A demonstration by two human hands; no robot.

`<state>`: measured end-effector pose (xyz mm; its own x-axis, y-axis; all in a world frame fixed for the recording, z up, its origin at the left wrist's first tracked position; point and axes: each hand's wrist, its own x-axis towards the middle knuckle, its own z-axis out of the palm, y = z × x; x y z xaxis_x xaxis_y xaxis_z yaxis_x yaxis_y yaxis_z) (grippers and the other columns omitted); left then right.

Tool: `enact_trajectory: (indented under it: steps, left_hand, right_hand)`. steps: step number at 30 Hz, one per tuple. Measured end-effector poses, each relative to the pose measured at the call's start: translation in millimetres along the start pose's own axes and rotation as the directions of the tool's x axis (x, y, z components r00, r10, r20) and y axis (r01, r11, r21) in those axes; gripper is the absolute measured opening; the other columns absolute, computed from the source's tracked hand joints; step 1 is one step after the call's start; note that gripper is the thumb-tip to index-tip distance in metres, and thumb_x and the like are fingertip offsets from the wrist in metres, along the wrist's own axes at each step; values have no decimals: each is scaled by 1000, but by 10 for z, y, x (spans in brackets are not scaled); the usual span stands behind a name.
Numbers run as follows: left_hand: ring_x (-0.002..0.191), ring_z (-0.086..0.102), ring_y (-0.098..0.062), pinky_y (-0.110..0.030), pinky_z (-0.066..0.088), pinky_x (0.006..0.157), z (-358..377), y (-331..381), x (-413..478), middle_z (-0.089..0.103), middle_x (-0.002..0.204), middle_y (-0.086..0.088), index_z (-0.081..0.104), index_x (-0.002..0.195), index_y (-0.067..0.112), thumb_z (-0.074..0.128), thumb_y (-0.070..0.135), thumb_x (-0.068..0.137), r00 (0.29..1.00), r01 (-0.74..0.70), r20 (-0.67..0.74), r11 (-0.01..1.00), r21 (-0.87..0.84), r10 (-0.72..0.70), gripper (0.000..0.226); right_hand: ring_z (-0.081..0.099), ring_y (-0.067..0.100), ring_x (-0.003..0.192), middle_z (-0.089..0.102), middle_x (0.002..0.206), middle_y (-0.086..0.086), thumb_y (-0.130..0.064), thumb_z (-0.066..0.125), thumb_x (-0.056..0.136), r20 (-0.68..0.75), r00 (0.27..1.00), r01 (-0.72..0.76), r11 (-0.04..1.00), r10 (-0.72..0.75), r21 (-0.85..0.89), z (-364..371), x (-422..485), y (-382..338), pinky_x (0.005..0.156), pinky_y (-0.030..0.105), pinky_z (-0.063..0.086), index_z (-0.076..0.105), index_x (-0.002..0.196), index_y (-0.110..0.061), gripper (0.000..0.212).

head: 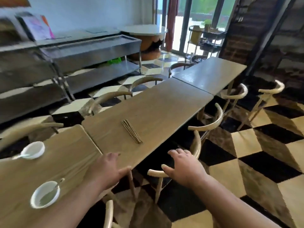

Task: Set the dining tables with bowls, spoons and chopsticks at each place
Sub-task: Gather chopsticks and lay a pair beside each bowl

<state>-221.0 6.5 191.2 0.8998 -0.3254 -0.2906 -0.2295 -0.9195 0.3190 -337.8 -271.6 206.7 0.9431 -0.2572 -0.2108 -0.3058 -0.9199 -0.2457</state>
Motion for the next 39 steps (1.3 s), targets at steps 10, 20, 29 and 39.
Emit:
enact_trajectory:
  steps: [10,20,29,39]
  left_hand:
    - [149,44,-27,-43,43,113,-519,-299,1076,46,165,3,42,160,33,51,86,86,992,107,-70,994,14,-106,91]
    - [153,35,-27,-44,34,123,-68,-363,2626,40,167,1,36,163,31,54,80,90,996,65,69,998,-23,-63,90]
    - [153,38,-27,-42,36,123,796,-256,3669,42,168,-2,41,161,27,59,61,96,956,221,216,970,-96,-197,76]
    - [141,51,-22,-34,42,117,1149,-391,3765,59,152,1,58,149,25,66,45,95,949,290,189,932,-220,-251,59]
  right_hand:
    - [51,29,135,58,144,0,-77,47,87,103,966,252,957,-239,-144,-174,1895,-891,107,44,46,52,146,-30,75]
    - [52,31,135,57,146,5,-68,62,91,236,954,214,970,-182,-115,508,3381,-932,109,47,50,47,149,-24,74]
    - [57,35,130,57,139,13,-55,74,91,376,926,33,999,-27,-8,1624,4582,-756,104,45,50,49,138,-10,70]
    - [67,34,120,62,131,16,-15,53,99,402,912,159,976,-88,-146,1984,4867,-894,95,41,56,56,132,-3,36]
